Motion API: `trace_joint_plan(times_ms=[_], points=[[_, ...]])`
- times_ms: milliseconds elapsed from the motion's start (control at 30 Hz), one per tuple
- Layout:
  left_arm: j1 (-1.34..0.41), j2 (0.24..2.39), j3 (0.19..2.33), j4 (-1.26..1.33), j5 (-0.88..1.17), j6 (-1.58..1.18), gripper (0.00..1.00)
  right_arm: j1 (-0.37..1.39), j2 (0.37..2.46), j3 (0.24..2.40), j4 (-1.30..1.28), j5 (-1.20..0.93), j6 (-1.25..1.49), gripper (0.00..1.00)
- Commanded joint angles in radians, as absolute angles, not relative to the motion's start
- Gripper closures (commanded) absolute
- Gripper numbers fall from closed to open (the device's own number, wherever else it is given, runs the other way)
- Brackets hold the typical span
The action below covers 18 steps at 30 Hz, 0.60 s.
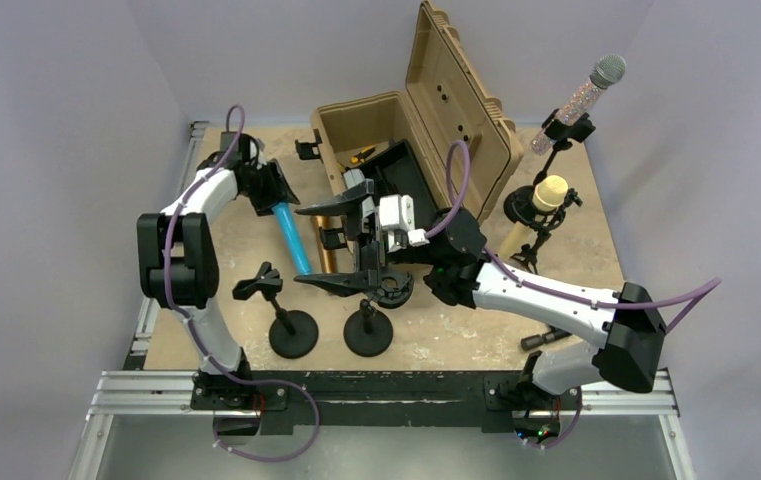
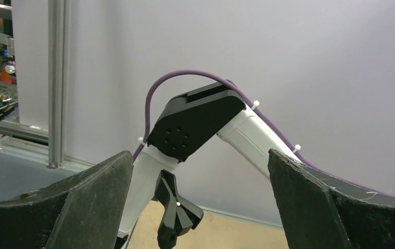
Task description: Remove the microphone from the stand
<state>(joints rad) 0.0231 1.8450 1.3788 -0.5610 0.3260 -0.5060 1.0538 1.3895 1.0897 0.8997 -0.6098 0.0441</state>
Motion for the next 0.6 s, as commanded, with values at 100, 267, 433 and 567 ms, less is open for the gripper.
trace_joint_plan(times_ms=[100, 267, 433, 567], points=[[-0.048, 1.932, 1.435, -0.550, 0.338, -0.474, 0.91, 1.052, 1.319, 1.046, 0.929, -0.539, 0.035, 0.01], [-0.063, 1.957, 1.465, -0.595, 0.302, -0.472, 0.68, 1.052, 1.309, 1.036, 0.927, -0.532, 0.035, 0.01], [-0.064, 1.956, 1.466, -0.603, 0.300, -0.474, 0.51, 1.052, 1.312, 1.034, 0.928, -0.531, 0.038, 0.01], [-0.064, 1.951, 1.464, -0.603, 0.304, -0.477, 0.25, 1.053, 1.324, 1.035, 0.928, -0.534, 0.040, 0.01]])
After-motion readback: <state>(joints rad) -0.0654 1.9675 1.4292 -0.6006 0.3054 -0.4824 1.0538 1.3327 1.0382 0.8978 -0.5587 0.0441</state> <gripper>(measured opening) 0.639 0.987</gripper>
